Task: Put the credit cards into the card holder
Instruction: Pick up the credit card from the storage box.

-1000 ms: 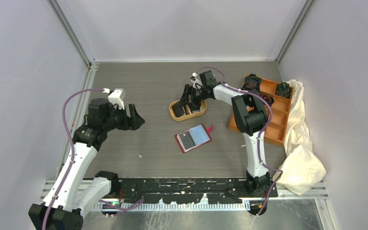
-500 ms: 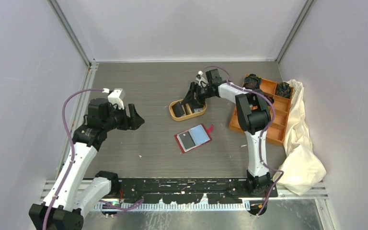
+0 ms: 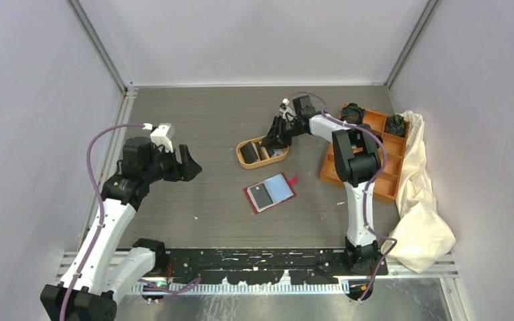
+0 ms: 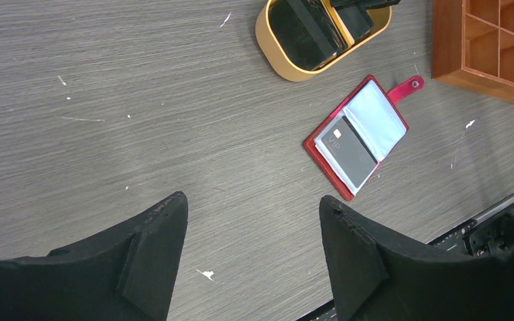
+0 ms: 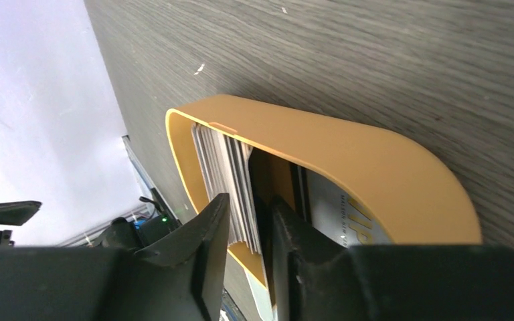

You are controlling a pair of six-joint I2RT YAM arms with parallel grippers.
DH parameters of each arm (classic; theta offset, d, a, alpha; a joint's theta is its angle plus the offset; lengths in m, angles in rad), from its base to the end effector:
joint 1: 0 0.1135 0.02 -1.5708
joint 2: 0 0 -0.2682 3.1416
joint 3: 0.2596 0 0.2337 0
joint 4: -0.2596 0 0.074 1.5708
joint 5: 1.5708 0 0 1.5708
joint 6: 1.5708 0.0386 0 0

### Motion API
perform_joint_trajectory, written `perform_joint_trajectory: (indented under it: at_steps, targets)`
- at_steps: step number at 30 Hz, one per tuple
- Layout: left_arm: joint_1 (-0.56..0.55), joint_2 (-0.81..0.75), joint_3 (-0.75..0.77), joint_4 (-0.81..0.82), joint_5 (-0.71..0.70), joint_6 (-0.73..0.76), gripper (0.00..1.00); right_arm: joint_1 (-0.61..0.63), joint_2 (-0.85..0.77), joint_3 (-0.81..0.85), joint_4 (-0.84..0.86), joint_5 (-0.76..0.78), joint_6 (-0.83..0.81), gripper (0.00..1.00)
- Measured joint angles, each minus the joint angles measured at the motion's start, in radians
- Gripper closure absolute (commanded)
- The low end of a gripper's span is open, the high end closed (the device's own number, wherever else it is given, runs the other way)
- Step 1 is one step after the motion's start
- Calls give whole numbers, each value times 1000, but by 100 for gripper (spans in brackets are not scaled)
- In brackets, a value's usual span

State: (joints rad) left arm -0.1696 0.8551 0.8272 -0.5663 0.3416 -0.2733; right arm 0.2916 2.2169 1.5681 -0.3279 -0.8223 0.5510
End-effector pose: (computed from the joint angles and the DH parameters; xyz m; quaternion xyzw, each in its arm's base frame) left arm 0.1584 -0.0402 0.3078 0.0345 0.8732 -0.2480 0.4180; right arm 0.4265 0.1576 0.1559 -0.0026 0.8843 0.4585 0.0886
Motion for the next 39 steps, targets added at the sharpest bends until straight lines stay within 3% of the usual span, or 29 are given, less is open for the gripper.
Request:
perform_joint_trajectory:
  at_steps: [10,25,30,35,39]
  targets:
    - [2,0,0,0,0,-4,28,-13,-18,14,-84,97,-83,95]
    - [8,0,0,0,7,-4,27,-73,-129,12,-118,119,-142,99]
    - [9,0,-5,15,45,-11,26,-99,-207,-29,-98,51,-153,99]
    - [11,-3,-64,125,151,-94,28,-115,-307,-145,-16,-98,-135,99]
    - [12,-31,-187,325,251,-281,30,-114,-388,-256,48,-187,-107,99]
